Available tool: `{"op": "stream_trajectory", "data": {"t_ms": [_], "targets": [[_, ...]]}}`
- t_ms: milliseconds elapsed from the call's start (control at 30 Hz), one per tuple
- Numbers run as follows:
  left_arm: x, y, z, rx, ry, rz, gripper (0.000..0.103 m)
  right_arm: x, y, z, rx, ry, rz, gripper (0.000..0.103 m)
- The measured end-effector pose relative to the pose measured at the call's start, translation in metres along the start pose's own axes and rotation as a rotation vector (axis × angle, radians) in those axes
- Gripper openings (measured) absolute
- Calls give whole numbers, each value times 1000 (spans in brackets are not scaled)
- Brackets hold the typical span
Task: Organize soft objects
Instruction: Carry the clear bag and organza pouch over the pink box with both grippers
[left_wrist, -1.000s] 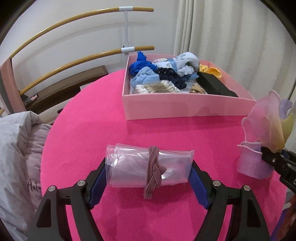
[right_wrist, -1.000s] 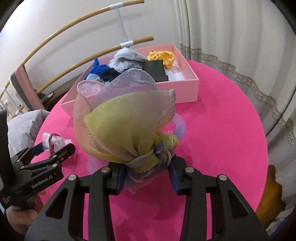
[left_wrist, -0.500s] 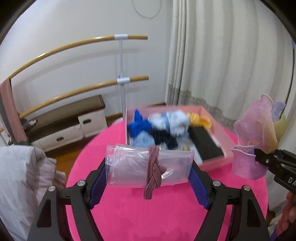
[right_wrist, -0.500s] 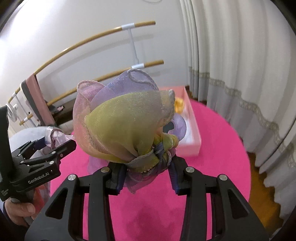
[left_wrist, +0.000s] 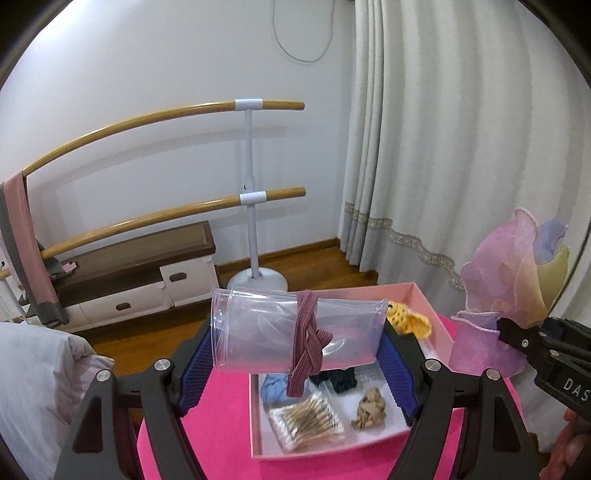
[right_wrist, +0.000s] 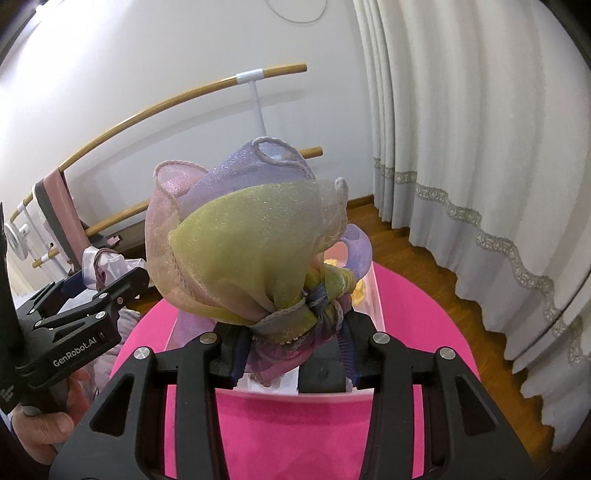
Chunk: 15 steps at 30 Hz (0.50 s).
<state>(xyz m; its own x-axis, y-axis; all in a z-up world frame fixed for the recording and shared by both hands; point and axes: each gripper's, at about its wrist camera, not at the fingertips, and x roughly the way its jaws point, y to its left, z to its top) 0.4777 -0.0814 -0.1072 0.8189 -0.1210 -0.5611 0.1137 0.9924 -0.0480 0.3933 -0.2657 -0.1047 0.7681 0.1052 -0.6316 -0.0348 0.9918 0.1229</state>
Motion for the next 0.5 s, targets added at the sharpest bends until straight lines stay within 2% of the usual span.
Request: {"op": "stream_trajectory", "data": {"t_ms": [233, 500], "targets": [[43, -7, 13, -15, 29, -11, 76, 20, -5, 6, 0, 29, -3, 38], [72, -4, 21, -25, 58, -20, 76, 36, -9, 8, 4, 57, -8, 40]]}}
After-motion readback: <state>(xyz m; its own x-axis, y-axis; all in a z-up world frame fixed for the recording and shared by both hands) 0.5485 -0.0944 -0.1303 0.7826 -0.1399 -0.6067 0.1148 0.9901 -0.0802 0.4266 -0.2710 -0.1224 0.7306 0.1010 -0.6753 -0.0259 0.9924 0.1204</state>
